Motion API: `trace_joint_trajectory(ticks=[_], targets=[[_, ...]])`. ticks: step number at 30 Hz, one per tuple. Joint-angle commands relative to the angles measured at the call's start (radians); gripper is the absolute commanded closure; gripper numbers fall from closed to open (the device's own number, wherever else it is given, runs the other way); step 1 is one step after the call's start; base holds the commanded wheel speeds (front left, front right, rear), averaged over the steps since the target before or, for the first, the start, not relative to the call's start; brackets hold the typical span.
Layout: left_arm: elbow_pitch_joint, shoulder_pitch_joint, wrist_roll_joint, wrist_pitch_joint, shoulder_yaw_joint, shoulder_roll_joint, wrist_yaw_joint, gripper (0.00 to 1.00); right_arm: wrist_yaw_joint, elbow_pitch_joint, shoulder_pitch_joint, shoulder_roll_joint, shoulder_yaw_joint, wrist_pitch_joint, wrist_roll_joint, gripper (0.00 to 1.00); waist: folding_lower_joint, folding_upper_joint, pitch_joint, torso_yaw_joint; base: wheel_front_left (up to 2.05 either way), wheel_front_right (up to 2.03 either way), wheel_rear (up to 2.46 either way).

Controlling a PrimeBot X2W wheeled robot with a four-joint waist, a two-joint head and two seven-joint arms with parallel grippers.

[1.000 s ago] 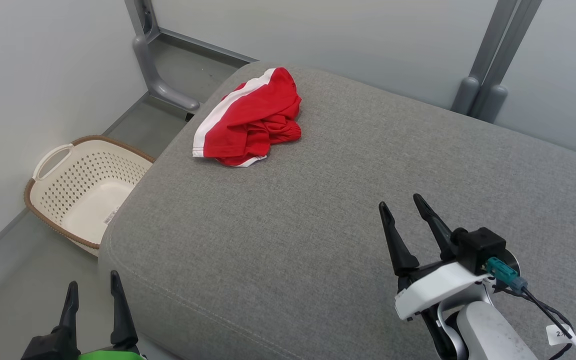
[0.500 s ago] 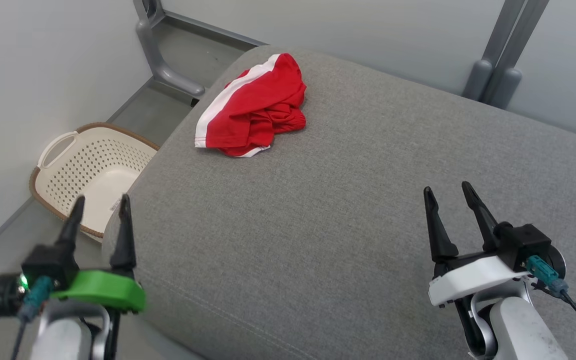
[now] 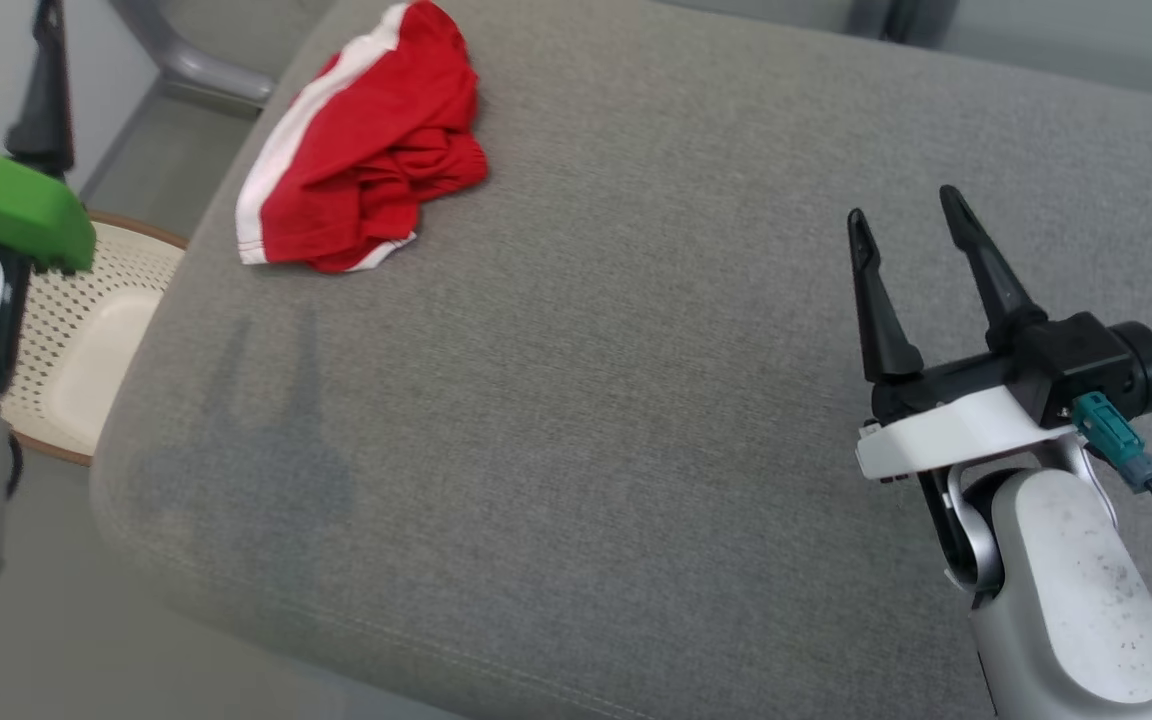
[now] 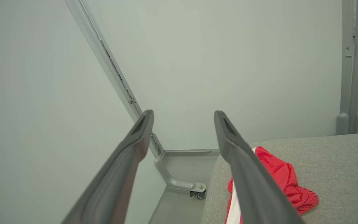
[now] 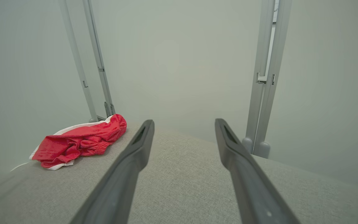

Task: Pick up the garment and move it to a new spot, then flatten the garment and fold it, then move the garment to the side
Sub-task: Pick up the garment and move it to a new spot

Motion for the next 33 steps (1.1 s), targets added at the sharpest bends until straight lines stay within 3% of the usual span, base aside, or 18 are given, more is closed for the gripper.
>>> trace_joint_trajectory(ticks=[1,12,29,30,31,32,33], targets=[[0.030,-0.052,0.007,0.015,-0.001,0.026,-0.007,0.00,0.000,-0.020,-0.030,-0.005,0.000,0.006,-0.010,0.00,-0.0001,0.0000,0.195,-0.182,0.00,0.00,0.00],[0.292,-0.226,-0.087,0.121,0.008,0.038,-0.030,0.00,0.000,-0.127,-0.068,-0.003,-0.015,0.025,-0.061,0.00,-0.0001,0.0000,0.338,-0.289,0.00,0.00,0.00],[0.564,-0.210,-0.173,0.221,-0.060,0.028,-0.042,0.00,0.000,-0.200,-0.043,-0.003,-0.031,0.050,-0.086,0.00,-0.0001,0.0000,0.356,-0.293,0.00,0.00,0.00],[0.573,-0.210,-0.173,0.217,-0.062,0.029,-0.042,0.20,0.000,-0.201,-0.043,-0.003,-0.032,0.051,-0.086,0.00,-0.0001,0.0000,0.354,-0.292,0.00,0.00,0.00],[0.577,-0.210,-0.169,0.205,-0.066,0.030,-0.042,0.52,0.000,-0.200,-0.044,-0.003,-0.032,0.050,-0.086,0.00,-0.0001,0.0000,0.351,-0.292,0.00,0.00,0.00],[0.576,-0.213,-0.162,0.182,-0.068,0.034,-0.042,1.00,0.000,-0.200,-0.045,-0.003,-0.033,0.047,-0.087,0.00,-0.0001,0.0000,0.346,-0.292,0.00,0.00,0.00],[0.578,-0.215,-0.157,0.162,-0.067,0.038,-0.034,1.00,0.000,-0.198,-0.044,-0.003,-0.034,0.045,-0.085,0.00,-0.0001,0.0000,0.340,-0.293,0.00,0.00,0.00]])
